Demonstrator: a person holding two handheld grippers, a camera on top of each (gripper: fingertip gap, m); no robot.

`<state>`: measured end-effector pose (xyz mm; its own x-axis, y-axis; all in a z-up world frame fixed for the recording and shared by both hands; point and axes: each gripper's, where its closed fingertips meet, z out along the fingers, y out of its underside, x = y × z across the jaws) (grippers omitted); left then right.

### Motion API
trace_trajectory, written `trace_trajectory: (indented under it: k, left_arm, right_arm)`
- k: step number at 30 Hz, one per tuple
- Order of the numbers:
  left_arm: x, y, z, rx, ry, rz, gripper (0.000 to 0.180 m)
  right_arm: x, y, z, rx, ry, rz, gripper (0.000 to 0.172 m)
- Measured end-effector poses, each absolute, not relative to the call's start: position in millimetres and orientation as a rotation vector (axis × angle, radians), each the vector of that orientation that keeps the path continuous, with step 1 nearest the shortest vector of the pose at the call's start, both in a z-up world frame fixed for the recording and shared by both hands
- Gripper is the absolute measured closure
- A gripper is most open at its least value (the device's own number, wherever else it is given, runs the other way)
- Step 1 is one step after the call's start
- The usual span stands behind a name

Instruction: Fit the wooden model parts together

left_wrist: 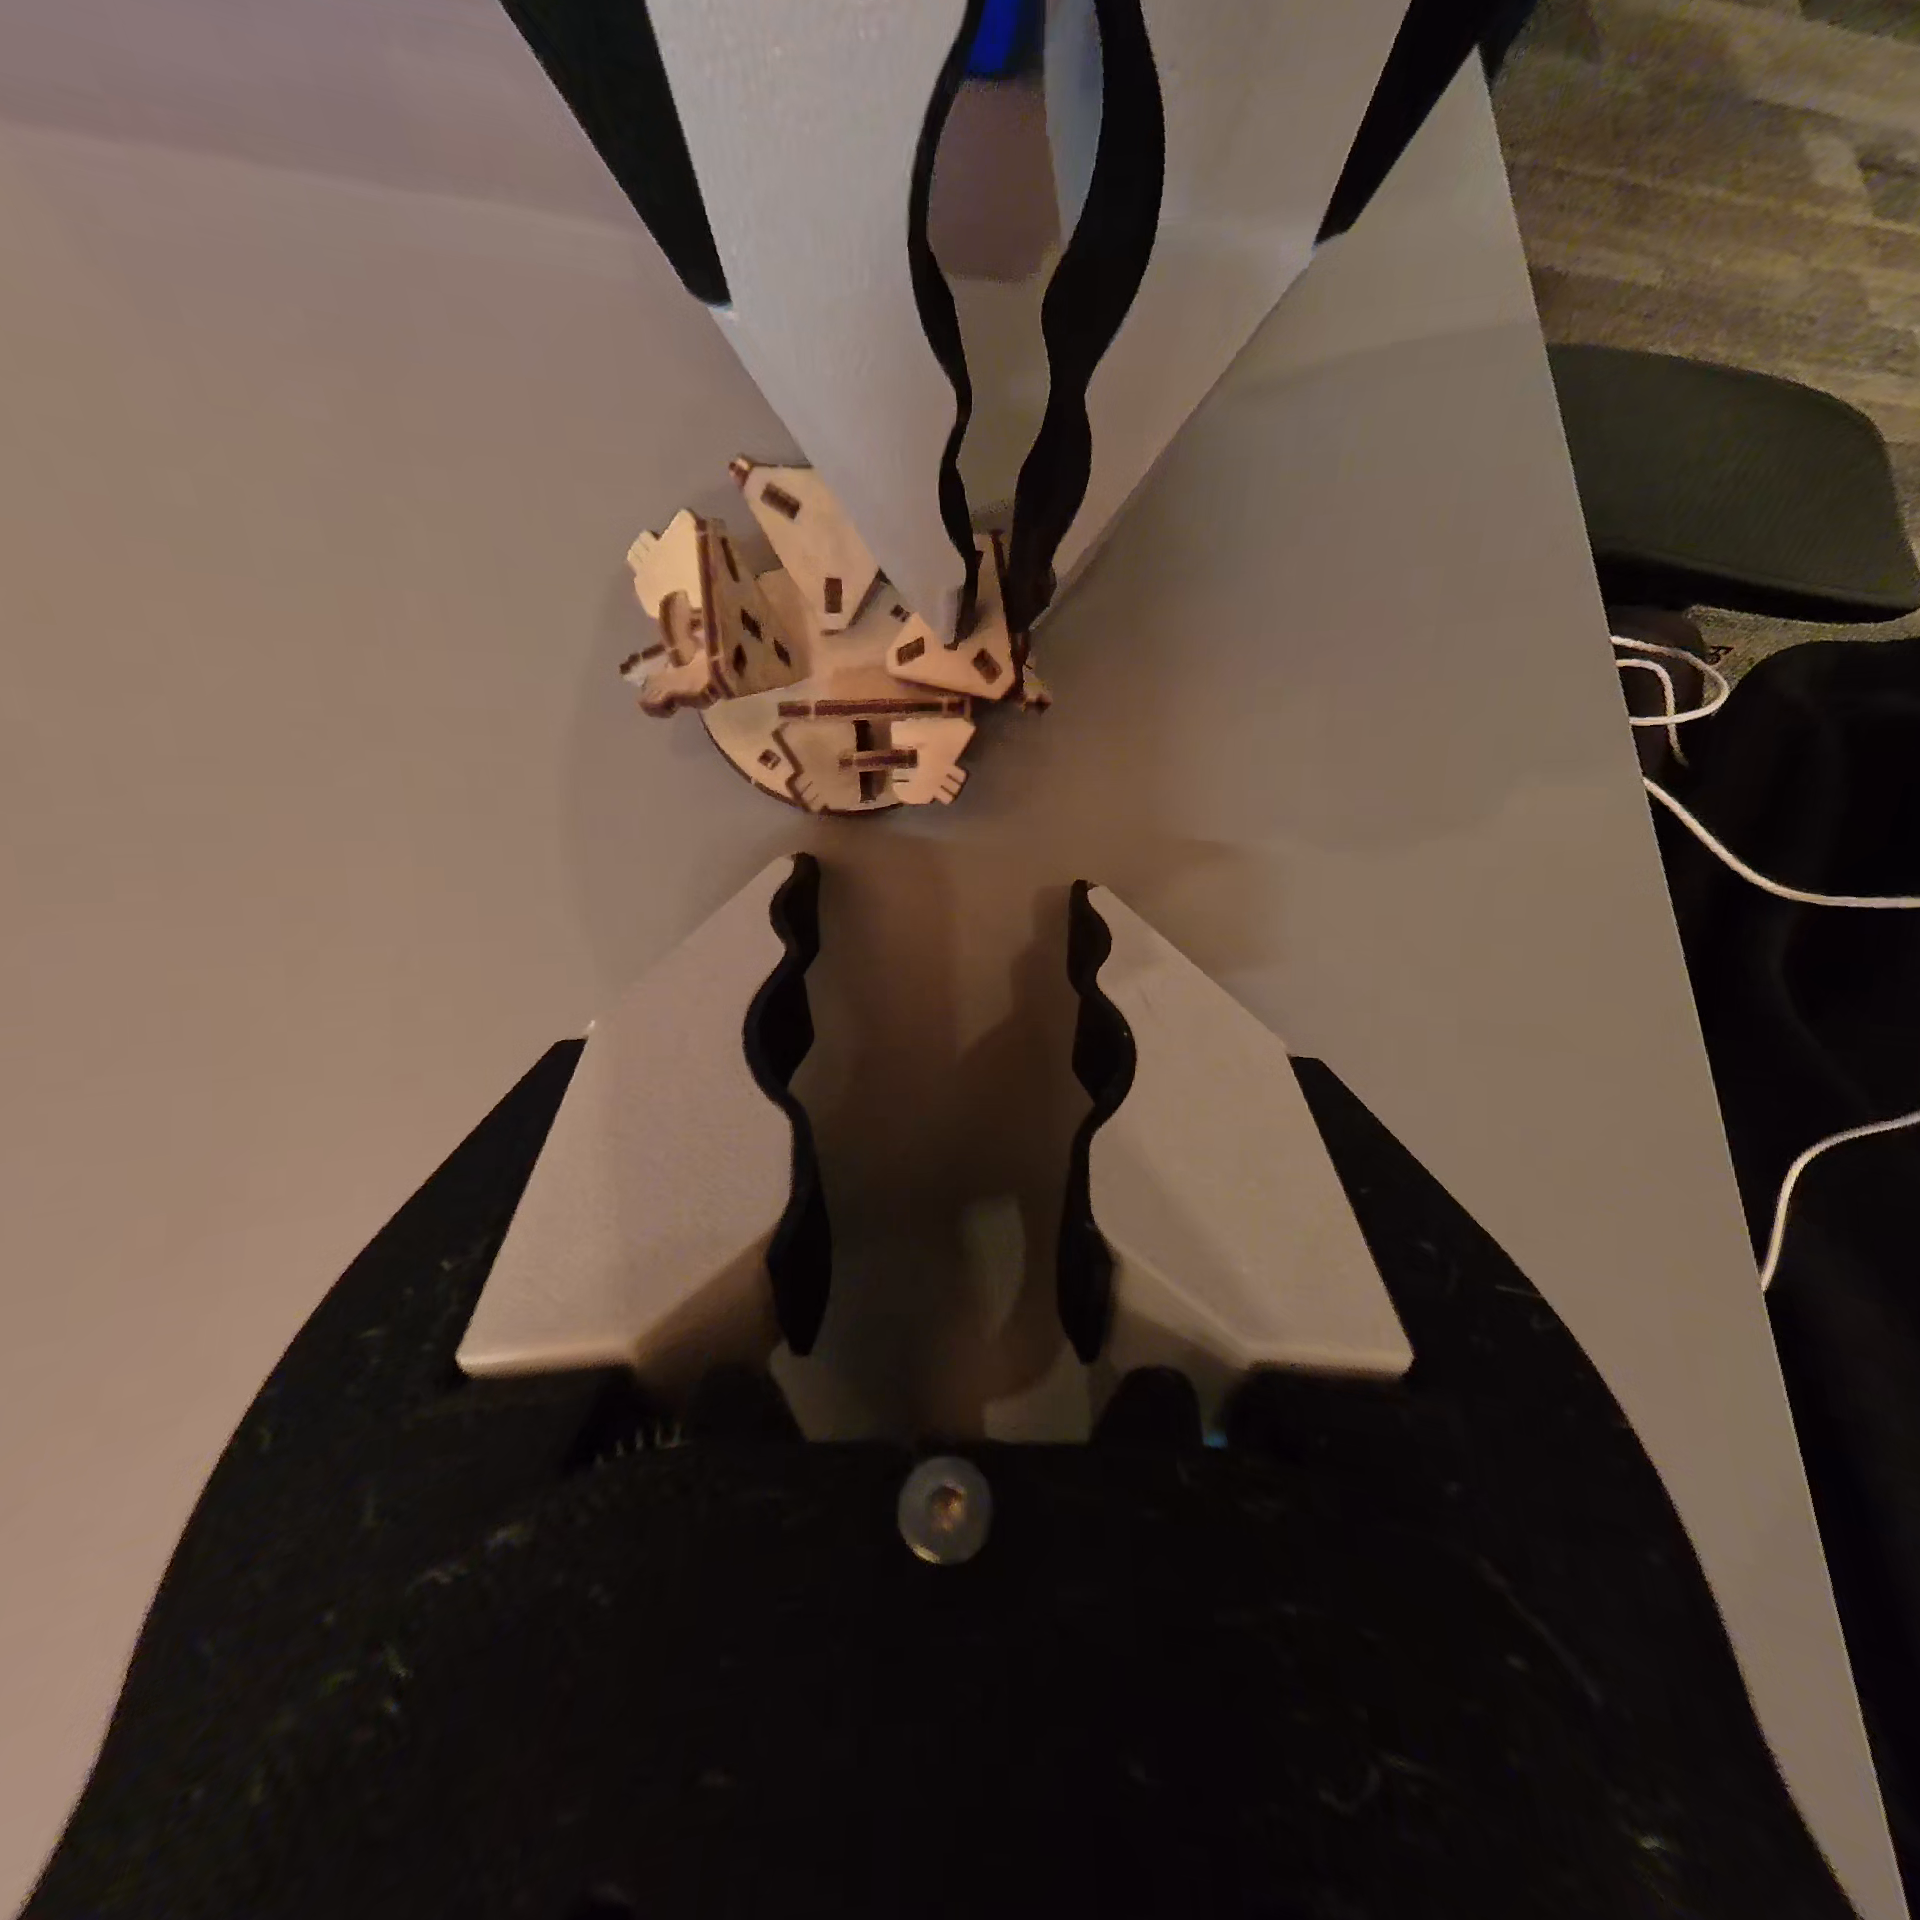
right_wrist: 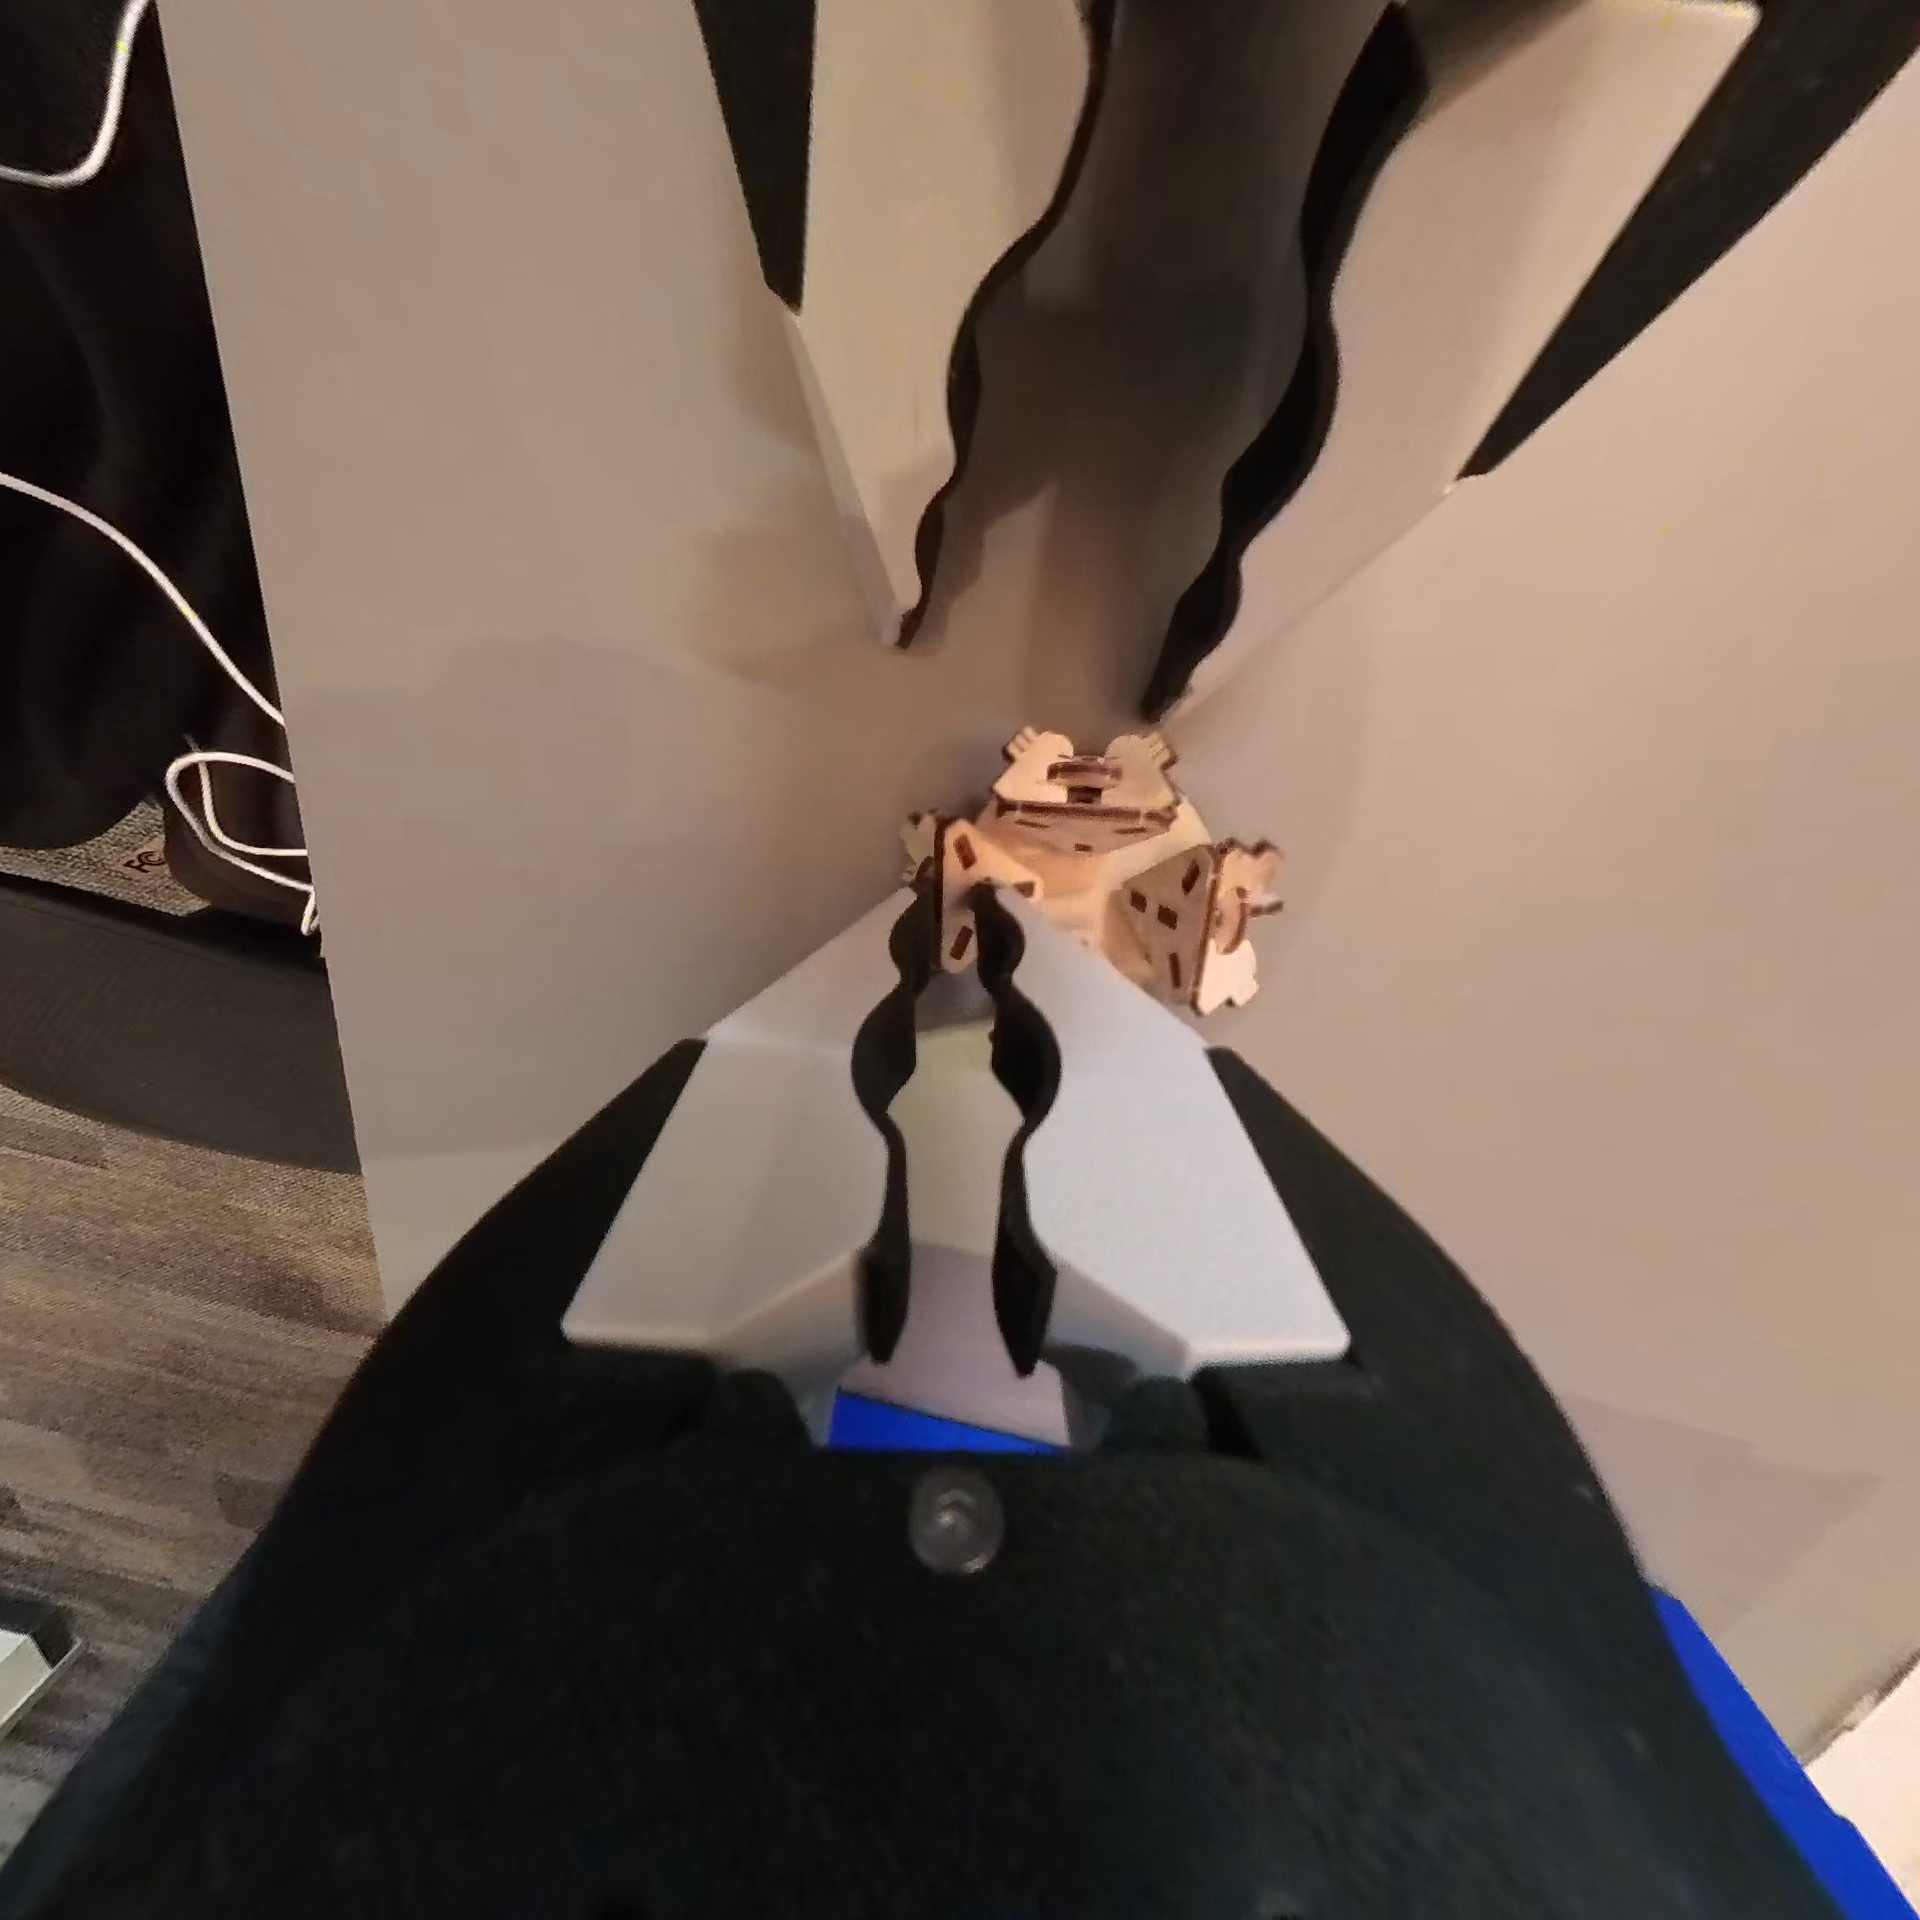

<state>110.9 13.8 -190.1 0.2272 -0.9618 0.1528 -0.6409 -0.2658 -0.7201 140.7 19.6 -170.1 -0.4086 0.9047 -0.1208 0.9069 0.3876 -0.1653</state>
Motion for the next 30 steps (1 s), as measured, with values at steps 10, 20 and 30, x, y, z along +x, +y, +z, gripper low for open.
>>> trace_trajectory:
  k: [10,20,30]
  left_arm:
    - [111.1,13.6,-189.9,-1.992,1.465,-0.823,0.134]
    - [111.3,13.4,-189.8,-1.993,1.464,-0.828,0.134]
    - [111.0,12.7,-180.4,-1.966,1.425,-0.926,0.134]
  right_arm:
    - [135.7,14.4,-171.5,1.714,2.653,-0.389,0.167]
    - [144.7,15.5,-164.2,1.77,2.683,-0.386,0.167]
    - [131.3,-12.2,-137.8,1.912,2.792,-0.609,0.169]
